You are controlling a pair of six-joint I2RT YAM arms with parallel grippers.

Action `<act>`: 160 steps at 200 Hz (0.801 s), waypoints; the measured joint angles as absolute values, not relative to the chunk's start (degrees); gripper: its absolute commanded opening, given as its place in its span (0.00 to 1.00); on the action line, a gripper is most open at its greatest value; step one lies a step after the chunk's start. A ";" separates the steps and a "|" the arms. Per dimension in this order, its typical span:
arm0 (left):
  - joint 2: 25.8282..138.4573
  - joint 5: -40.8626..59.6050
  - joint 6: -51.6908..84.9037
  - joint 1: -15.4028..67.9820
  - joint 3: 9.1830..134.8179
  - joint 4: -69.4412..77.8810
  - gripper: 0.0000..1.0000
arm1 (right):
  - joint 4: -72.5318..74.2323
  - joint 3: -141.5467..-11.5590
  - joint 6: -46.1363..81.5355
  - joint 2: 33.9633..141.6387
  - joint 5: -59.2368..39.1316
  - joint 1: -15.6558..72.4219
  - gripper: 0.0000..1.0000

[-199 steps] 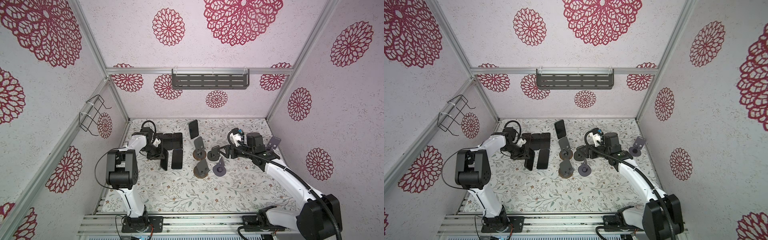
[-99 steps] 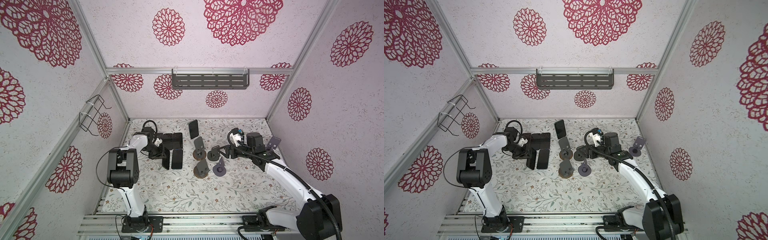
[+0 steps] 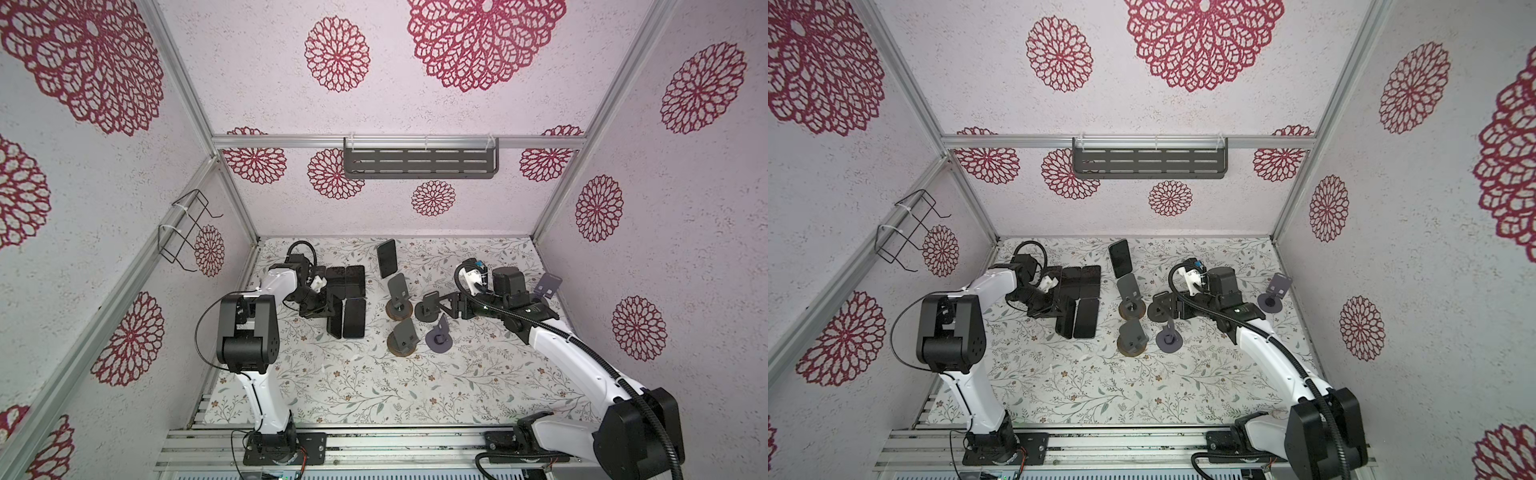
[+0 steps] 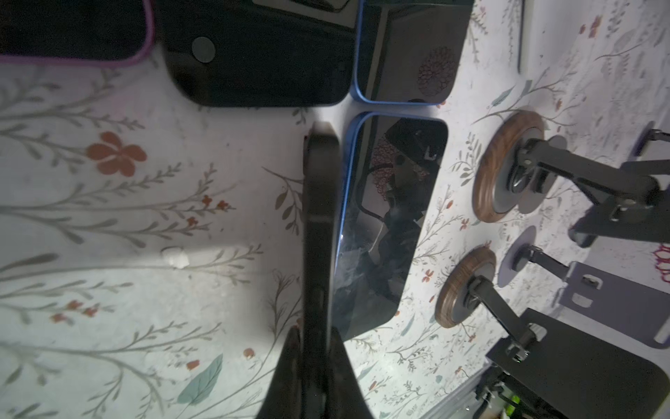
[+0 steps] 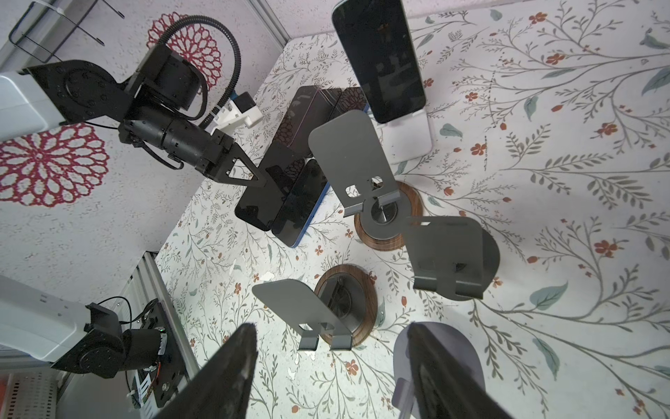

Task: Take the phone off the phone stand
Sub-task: 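Lower the black phone flat beside the other phones with the left gripper, then open the left gripper to release the black phone on the table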

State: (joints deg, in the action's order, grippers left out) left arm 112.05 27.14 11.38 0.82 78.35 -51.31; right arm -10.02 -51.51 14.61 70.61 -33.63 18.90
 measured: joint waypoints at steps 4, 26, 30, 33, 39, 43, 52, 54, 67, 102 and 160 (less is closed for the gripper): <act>112.20 27.31 11.40 0.82 78.48 -51.31 0.00 | -10.00 -51.51 14.61 70.59 -33.67 18.90 0.69; 112.79 27.94 11.44 0.82 78.91 -51.37 0.00 | -9.82 -51.44 14.61 70.35 -33.69 18.90 0.69; 112.86 27.99 11.46 0.82 78.98 -51.42 0.00 | -9.74 -51.40 14.61 70.30 -33.71 18.90 0.69; 112.90 28.01 11.46 0.82 79.02 -51.46 0.00 | -9.74 -51.37 14.61 70.30 -33.74 18.90 0.69; 112.97 28.05 11.51 0.82 79.09 -51.51 0.00 | -9.74 -51.35 14.61 70.30 -33.76 18.90 0.69; 112.97 28.05 11.57 0.82 79.13 -51.55 0.00 | -9.72 -51.31 14.61 70.30 -33.78 18.90 0.69; 112.97 28.03 11.62 0.82 79.13 -51.57 0.02 | -9.61 -51.16 14.61 70.28 -33.82 18.90 0.69; 112.99 28.01 11.62 0.82 79.13 -51.57 0.02 | -9.61 -51.11 14.61 70.28 -33.82 18.90 0.69; 113.03 28.01 11.75 0.82 79.15 -51.62 0.07 | -9.54 -50.96 14.61 70.28 -33.85 18.90 0.69; 113.75 27.44 12.10 0.82 79.57 -52.18 0.20 | -9.02 -50.96 14.61 70.26 -33.85 18.90 0.69; 115.74 25.34 12.27 0.34 79.55 -53.17 0.29 | -8.86 -50.96 14.59 70.26 -33.85 18.90 0.69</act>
State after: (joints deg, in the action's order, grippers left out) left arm 115.74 25.34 12.27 0.34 79.55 -53.17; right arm -8.86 -50.96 14.59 70.26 -33.85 18.90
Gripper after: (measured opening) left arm 0.282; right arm 0.690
